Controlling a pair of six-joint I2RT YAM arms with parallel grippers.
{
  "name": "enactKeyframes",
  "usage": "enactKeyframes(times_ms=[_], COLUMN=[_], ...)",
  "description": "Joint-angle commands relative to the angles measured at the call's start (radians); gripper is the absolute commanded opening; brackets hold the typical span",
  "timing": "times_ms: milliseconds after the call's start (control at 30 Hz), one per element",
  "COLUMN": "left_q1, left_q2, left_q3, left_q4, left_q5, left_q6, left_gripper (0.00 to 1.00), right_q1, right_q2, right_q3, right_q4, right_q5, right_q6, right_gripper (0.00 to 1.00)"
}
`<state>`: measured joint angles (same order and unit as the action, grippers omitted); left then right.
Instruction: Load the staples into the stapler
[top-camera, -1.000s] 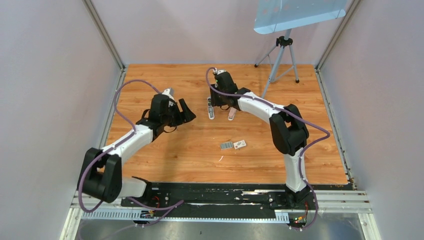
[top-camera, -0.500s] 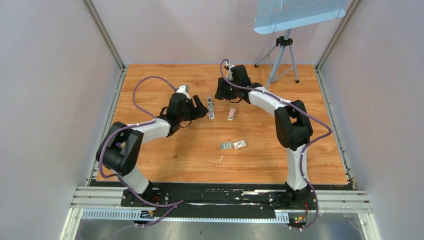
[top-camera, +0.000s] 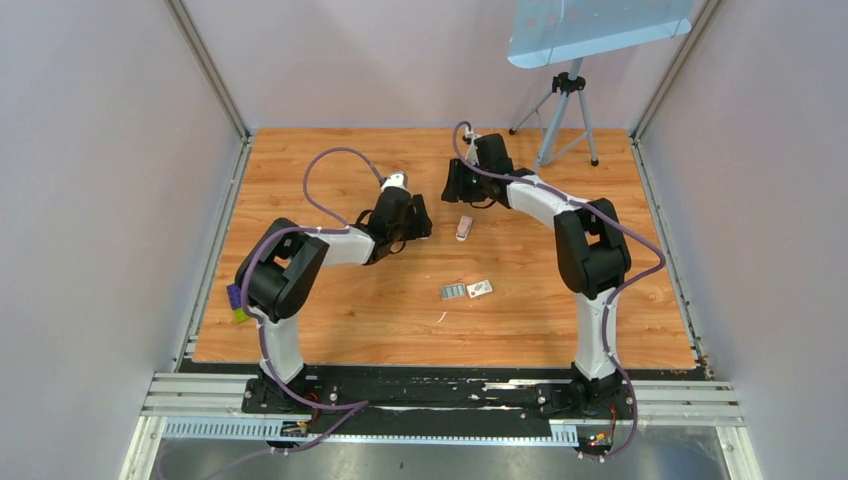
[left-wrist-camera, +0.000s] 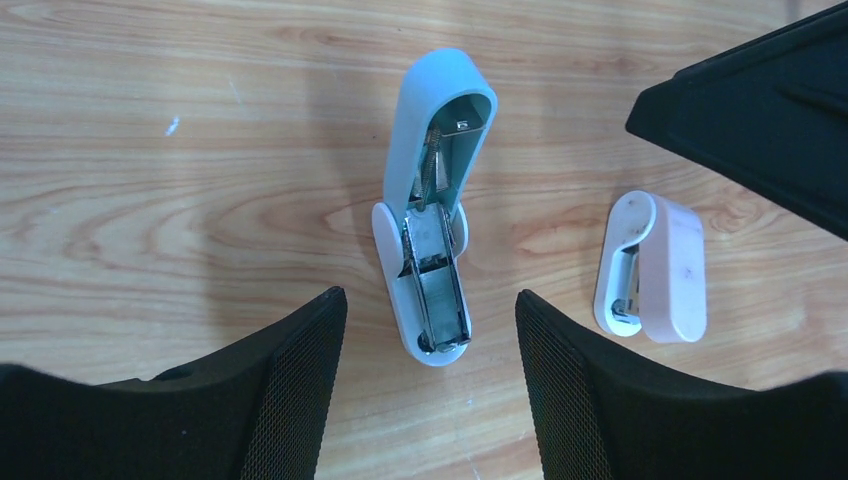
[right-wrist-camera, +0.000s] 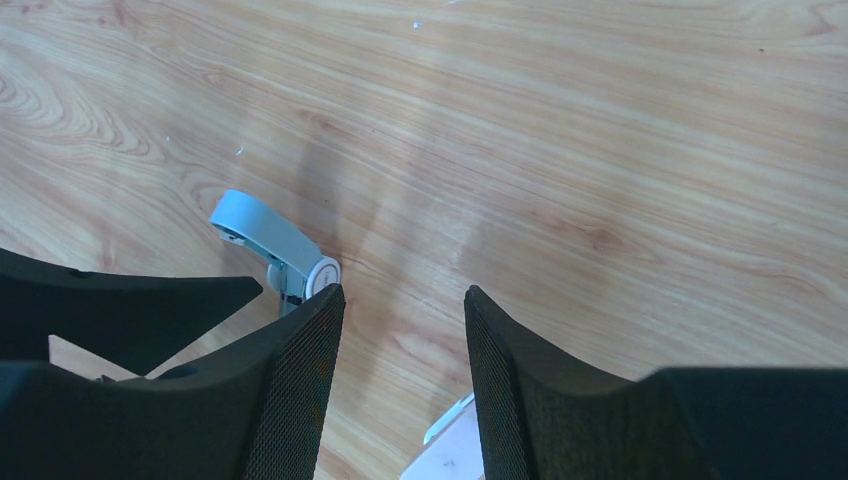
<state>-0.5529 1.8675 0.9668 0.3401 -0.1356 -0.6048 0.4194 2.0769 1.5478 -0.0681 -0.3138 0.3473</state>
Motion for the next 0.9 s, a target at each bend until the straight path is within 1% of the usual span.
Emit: enactKeyframes(times_ms=[0,67,100,233,300,467,567,667,867], left_q1=[-0.023,-0.029,-0.03,-0.033,-0.032,-0.032,-0.033,-0.033,-0.034], left_q2=[0.053,0.067,0.075,0.098,0.103,0.114,0.108,0.089,0.02], left_q3=[0.058,0.074,0.088,0.116,0.115,0.122,0.124,0.12,0.071], left_q4=[-0.038,-0.064,-0.091,-0.15,-0.152,-0.174,-0.186,-0.204,-0.226], left_q5=[-0.052,-0.075,-0.088,-0.112,-0.111,-0.106,-0.1,-0.092,-0.067], left_q6=[0.031,0.036,0.035,0.041,0.047,0.063,0.076,0.099,0.132], left_gripper=[0.66,0.66,0.64,0.48,0.44,0.39,0.31,0.26,0.22], right_q1=[-0.018,-0.019,-0.019,-0.025,-0.026,-0.029,-0.028,-0.029,-0.029], right_q2=[-0.057,-0.061,-0.063,-0.065,-0.07,-0.081,-0.085,-0.094,-0.124], right_q3=[-0.031,-0.042,-0.046,-0.06,-0.065,-0.073,-0.079,-0.093,-0.136], right_q4=[0.006,0.01,0.011,0.015,0.018,0.022,0.022,0.026,0.04], right_q5=[-0.008,-0.004,-0.002,-0.003,-0.002,0.001,0.001,-0.007,-0.041], right_q6=[-0.003,-0.005,-0.006,-0.007,-0.005,-0.005,0.0,0.01,0.032], right_gripper=[0.52,0.52,0.52,0.52,0.52,0.52,0.52,0.52,0.52])
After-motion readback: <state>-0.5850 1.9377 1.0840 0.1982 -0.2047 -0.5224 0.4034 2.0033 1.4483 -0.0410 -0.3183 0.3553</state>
